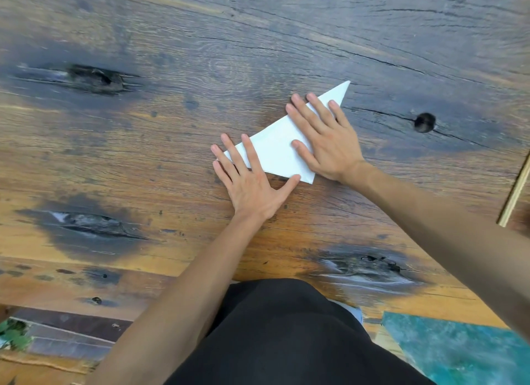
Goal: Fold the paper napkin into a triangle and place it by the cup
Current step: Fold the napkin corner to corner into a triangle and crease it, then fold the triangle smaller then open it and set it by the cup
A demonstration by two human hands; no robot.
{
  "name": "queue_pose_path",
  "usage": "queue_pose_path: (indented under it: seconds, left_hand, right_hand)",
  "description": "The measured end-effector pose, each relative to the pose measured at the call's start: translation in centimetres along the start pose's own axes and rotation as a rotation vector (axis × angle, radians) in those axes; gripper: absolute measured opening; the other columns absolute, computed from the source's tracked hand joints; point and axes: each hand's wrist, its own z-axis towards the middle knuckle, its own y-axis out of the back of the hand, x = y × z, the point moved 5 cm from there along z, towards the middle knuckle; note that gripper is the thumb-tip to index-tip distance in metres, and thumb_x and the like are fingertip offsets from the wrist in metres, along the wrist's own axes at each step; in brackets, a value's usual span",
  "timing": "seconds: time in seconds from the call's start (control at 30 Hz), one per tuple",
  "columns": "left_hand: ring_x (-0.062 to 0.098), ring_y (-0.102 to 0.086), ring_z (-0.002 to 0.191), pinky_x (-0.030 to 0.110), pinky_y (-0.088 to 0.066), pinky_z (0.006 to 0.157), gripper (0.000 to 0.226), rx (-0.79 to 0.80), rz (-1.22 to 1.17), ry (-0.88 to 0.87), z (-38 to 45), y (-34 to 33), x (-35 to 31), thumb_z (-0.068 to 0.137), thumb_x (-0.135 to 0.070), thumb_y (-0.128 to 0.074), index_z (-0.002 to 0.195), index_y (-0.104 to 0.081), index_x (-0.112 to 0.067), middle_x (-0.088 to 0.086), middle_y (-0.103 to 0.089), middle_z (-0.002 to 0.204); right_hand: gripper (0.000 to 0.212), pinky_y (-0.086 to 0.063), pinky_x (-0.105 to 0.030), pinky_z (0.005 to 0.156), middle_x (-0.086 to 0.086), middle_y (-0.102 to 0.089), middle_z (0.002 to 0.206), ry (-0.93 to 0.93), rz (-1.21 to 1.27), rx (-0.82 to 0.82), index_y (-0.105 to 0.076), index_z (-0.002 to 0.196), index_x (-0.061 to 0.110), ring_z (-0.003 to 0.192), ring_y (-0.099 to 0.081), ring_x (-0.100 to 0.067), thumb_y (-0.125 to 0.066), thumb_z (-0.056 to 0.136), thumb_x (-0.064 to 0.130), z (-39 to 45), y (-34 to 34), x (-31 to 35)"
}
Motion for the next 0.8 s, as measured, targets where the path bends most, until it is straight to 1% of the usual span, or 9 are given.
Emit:
queue_pose_path:
  seconds: [0.1, 0.2, 0.33, 0.47, 0.53, 0.6, 0.67, 0.73, 0.8]
  left_hand:
    - [0.045, 0.016, 0.153, 0.064, 0.003, 0.122, 0.123, -0.022, 0.018, 0.006, -0.6, 0.2, 1.5, 0.081, -0.092, -0.032, 0.160, 0.009, -0.005, 0.029, 0.014, 0.165]
    - [0.035, 0.015, 0.155, 0.061, 0.002, 0.123, 0.105, -0.030, 0.023, -0.010, -1.1, 0.6, 3.3, 0.093, -0.078, -0.028, 0.160, 0.008, -0.006, 0.019, 0.013, 0.168]
    - [0.024, 0.014, 0.157, 0.056, 0.004, 0.124, 0.087, -0.027, -0.003, -0.047, -1.4, 1.5, 4.4, 0.102, -0.064, -0.025, 0.160, 0.010, -0.010, 0.008, 0.012, 0.170]
    - [0.022, 0.016, 0.156, 0.058, 0.007, 0.125, 0.077, -0.014, -0.057, -0.010, -1.5, 2.6, 5.3, 0.106, -0.055, -0.024, 0.161, 0.010, -0.012, 0.005, 0.014, 0.170]
    - [0.024, 0.016, 0.156, 0.059, 0.006, 0.125, 0.075, -0.023, -0.058, 0.002, -1.5, 3.6, 5.8, 0.107, -0.050, -0.025, 0.161, 0.006, -0.008, 0.009, 0.013, 0.170]
    - [0.027, 0.012, 0.157, 0.055, 0.007, 0.125, 0.072, -0.047, -0.025, -0.116, -1.3, 4.8, 5.4, 0.107, -0.046, -0.028, 0.161, -0.002, -0.006, 0.012, 0.008, 0.170]
    - [0.029, 0.004, 0.157, 0.052, 0.001, 0.127, 0.067, -0.029, 0.013, -0.334, -0.9, 5.8, 3.8, 0.105, -0.040, -0.035, 0.161, -0.014, -0.009, 0.013, -0.001, 0.170]
    - [0.029, -0.006, 0.157, 0.053, -0.010, 0.127, 0.061, 0.042, 0.072, -0.529, -0.3, 6.1, 1.7, 0.104, -0.035, -0.040, 0.159, -0.025, -0.013, 0.010, -0.013, 0.170]
    - [0.026, -0.013, 0.157, 0.051, -0.013, 0.126, 0.059, 0.115, 0.176, -0.651, 0.4, 6.0, -0.1, 0.104, -0.035, -0.039, 0.158, -0.027, -0.016, 0.005, -0.020, 0.168]
  right_hand:
    - [0.064, -0.013, -0.046, 0.129, 0.003, -0.016, 0.174, -0.082, 0.022, -0.005, -0.016, 0.166, 0.023, 0.161, -0.013, -0.021, -0.027, 0.110, 0.051, -0.4, 0.3, -1.4]
    - [0.062, -0.011, -0.044, 0.130, 0.003, -0.016, 0.174, -0.181, 0.063, -0.004, -0.017, 0.166, 0.023, 0.161, -0.012, -0.022, -0.026, 0.110, 0.048, -0.7, 0.6, -2.6]
    - [0.061, -0.007, -0.043, 0.129, 0.004, -0.013, 0.174, -0.363, 0.172, -0.012, -0.014, 0.166, 0.025, 0.161, -0.008, -0.019, -0.027, 0.111, 0.044, -0.9, 1.5, -5.1]
    - [0.062, -0.002, -0.043, 0.128, 0.008, -0.008, 0.175, -0.376, 0.248, 0.039, -0.010, 0.167, 0.028, 0.162, -0.002, -0.017, -0.027, 0.110, 0.048, -0.9, 1.9, -5.6]
    - [0.066, -0.002, -0.046, 0.128, 0.007, -0.007, 0.175, -0.366, 0.326, 0.065, -0.012, 0.167, 0.027, 0.162, -0.001, -0.019, -0.035, 0.109, 0.050, -0.9, 2.2, -5.6]
    - [0.075, -0.008, -0.049, 0.126, 0.001, -0.011, 0.174, -0.354, 0.383, 0.071, -0.015, 0.166, 0.024, 0.161, -0.007, -0.023, -0.050, 0.105, 0.049, -0.9, 3.1, -5.9]
    - [0.080, -0.024, -0.052, 0.120, -0.008, -0.024, 0.170, -0.332, 0.364, 0.079, -0.022, 0.165, 0.021, 0.156, -0.022, -0.030, -0.062, 0.099, 0.043, -0.8, 4.1, -6.3]
    - [0.082, -0.036, -0.055, 0.110, -0.013, -0.036, 0.161, -0.293, 0.298, 0.117, -0.028, 0.162, 0.020, 0.145, -0.037, -0.036, -0.068, 0.093, 0.040, -0.5, 5.0, -6.5]
    - [0.080, -0.040, -0.054, 0.105, -0.014, -0.044, 0.151, -0.257, 0.242, 0.170, -0.034, 0.160, 0.020, 0.134, -0.043, -0.040, -0.071, 0.090, 0.038, 0.2, 5.6, -6.6]
